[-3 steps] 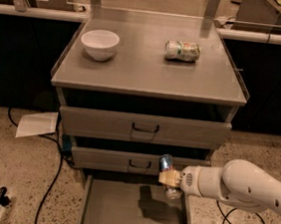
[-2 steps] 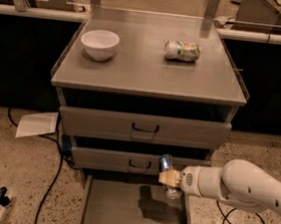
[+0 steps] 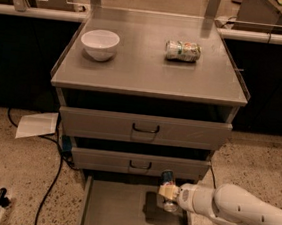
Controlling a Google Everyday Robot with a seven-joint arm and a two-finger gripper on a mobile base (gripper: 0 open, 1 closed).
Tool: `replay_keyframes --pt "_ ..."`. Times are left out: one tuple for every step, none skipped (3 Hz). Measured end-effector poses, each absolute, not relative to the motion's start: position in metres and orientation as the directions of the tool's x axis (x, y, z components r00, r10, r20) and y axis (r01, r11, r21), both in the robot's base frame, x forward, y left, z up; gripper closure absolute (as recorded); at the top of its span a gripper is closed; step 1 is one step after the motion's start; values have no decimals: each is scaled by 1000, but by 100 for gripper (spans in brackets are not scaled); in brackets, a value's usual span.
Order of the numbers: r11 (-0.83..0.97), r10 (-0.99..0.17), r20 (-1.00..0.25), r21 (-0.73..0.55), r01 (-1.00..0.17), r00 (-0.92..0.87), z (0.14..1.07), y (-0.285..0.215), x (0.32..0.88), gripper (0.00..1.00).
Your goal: Place redbull can into bottom drawer
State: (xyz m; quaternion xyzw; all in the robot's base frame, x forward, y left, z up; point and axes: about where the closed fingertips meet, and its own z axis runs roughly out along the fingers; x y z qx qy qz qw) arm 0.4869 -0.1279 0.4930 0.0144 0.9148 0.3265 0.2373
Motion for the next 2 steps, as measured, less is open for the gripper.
replay_keyframes --pt "759 273 -354 650 -25 -895 423 -133 494 100" --pt "727 307 -269 686 42 -913 368 -130 498 100"
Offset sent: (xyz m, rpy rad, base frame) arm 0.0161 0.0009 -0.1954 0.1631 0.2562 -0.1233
